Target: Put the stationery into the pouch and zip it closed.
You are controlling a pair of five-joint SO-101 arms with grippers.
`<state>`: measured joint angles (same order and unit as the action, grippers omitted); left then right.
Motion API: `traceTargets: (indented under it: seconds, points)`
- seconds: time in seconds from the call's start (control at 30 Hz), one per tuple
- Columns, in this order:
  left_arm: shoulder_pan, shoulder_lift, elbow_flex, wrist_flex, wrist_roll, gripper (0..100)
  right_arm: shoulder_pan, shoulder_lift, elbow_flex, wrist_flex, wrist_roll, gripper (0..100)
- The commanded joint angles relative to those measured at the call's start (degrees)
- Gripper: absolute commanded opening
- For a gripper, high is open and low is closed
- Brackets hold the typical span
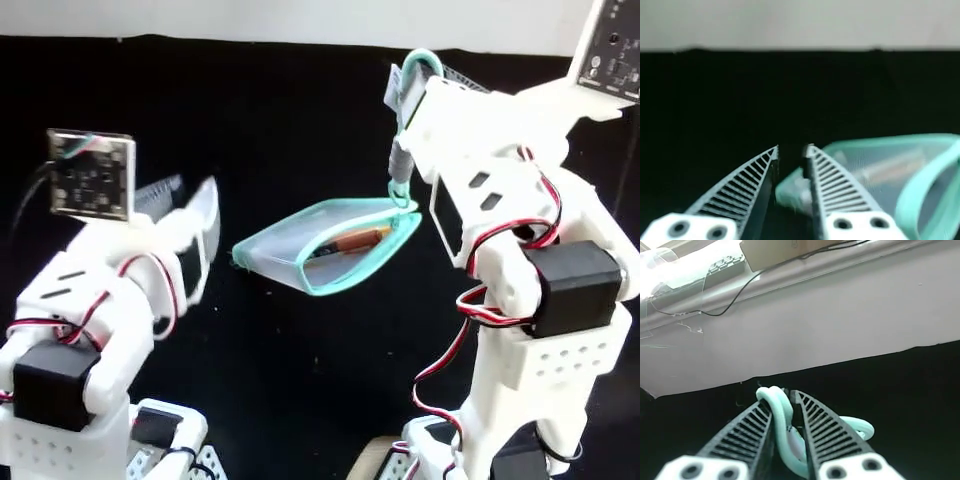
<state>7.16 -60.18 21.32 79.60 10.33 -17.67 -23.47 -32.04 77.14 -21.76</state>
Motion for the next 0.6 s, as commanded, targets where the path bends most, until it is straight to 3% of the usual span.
traceTargets:
  seconds: [0.0,0.2,0.43,0.57]
  points:
    - [1.8,-0.4,-2.1,3.3,0.2,2,-0.7,-0.1,-2.2,-4.4,0.4,0.5]
    - [4.8,-0.3,2.9,2.8,0.2,1,-0.7,0.1,-2.2,-8.4,0.4,0.5]
    - [16.0,-0.4,8.3,2.9,0.1,1,-0.7,0.2,-1.6,-12.1,0.4,0.5]
    - [20.8,-0.4,8.2,7.2,-6.2,1,-0.7,0.2,-1.6,-12.4,0.4,0.5]
